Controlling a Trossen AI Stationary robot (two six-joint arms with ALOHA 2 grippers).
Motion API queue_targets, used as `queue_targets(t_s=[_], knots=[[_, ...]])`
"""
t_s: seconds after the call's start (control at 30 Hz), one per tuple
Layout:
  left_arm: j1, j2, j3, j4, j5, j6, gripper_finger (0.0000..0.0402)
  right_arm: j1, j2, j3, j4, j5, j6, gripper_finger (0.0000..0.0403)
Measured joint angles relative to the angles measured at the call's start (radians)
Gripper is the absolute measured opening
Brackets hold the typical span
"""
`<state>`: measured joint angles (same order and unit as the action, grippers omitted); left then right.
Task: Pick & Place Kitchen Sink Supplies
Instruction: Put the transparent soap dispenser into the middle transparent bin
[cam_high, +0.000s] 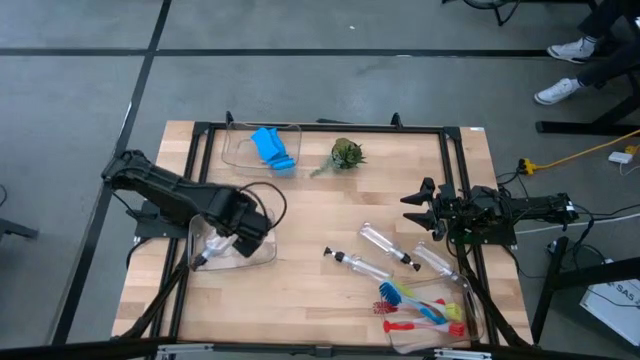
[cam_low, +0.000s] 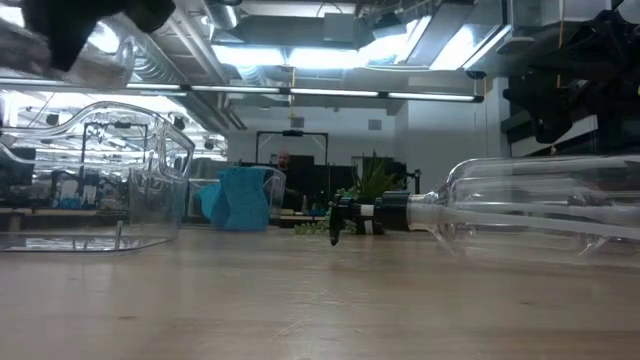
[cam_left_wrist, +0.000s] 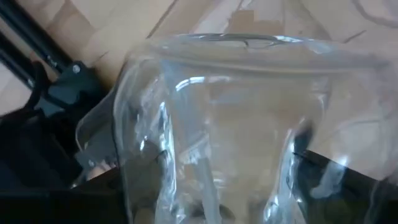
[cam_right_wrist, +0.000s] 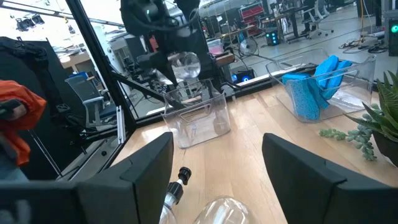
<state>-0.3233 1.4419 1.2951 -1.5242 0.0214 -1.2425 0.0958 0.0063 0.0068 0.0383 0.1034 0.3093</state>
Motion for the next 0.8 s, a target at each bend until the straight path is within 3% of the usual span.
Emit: queue_targets(t_s=[0.2,0.5,0.8], knots=[[-0.007,-0.009,-0.118,0.095,-0.008,0.164,0.0293,0.000,0.000,0.000,0.000,0.000,0.000,0.0245],[0.039,-0.002,-0.281,0.372,-0.004,0.476,0.0293,0.000,0.000,0.000,0.000,0.000,0.000,0.0245],[0.061,0.005,-0.365,0.478,-0.027,0.497,0.0293,0.000,0.000,0.000,0.000,0.000,0.000,0.0245]])
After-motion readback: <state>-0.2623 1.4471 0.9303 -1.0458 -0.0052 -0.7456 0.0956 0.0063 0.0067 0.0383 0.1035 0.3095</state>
